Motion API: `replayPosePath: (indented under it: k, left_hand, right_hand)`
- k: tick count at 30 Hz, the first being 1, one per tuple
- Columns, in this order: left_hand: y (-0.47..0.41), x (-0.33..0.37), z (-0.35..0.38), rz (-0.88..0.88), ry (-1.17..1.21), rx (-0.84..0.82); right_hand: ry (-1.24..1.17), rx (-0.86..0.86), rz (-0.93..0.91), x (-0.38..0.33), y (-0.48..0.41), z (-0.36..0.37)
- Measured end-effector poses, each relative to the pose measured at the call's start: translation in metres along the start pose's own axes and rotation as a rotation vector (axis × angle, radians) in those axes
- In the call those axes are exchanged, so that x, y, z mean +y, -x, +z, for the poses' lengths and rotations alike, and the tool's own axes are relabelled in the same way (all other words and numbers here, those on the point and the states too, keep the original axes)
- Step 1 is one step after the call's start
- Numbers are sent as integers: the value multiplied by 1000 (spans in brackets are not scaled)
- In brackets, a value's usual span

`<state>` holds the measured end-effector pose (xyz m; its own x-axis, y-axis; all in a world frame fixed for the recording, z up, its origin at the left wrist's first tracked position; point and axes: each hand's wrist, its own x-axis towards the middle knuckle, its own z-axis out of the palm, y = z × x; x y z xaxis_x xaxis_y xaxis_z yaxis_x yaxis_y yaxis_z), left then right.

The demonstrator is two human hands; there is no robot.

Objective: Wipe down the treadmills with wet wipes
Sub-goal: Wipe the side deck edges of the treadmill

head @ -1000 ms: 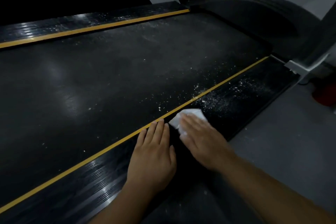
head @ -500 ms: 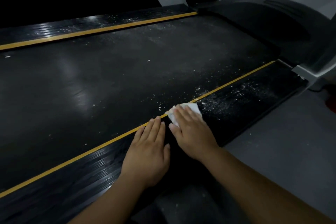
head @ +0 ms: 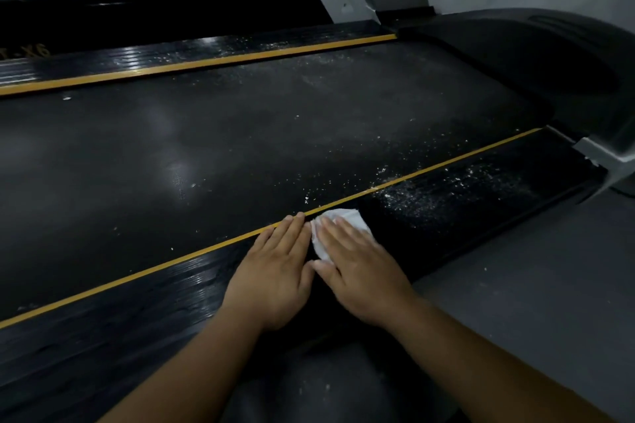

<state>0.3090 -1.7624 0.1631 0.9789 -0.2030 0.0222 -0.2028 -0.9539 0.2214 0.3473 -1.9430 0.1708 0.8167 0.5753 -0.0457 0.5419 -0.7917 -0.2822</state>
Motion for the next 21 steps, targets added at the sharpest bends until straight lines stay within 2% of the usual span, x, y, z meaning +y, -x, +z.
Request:
replayPosePath:
  k: [3, 5, 9, 11, 14, 17, 21]
  left_hand:
    - [0, 3, -5, -19, -21, 3]
    - [0, 4, -6, -23, -26, -5]
    - [-1, 5, -6, -37, 1, -13]
    - [0, 8, -5, -58, -25, -27]
    - [2, 24, -2, -151, -44, 5]
    - [3, 33, 1, -194, -18, 13]
    - [2, 31, -1, -201, -31, -5]
  right_hand:
    - [23, 37, 106, 35, -8, -10]
    - [27, 27, 178, 35, -26, -14]
    - [12, -16, -9, -3, -2, -2]
    - [11, -18, -53, 10, 26, -1]
    - [42, 62, 90, 47, 22, -12]
    - [51, 37, 170, 36, 0, -13]
    - [70, 96, -71, 10, 38, 9]
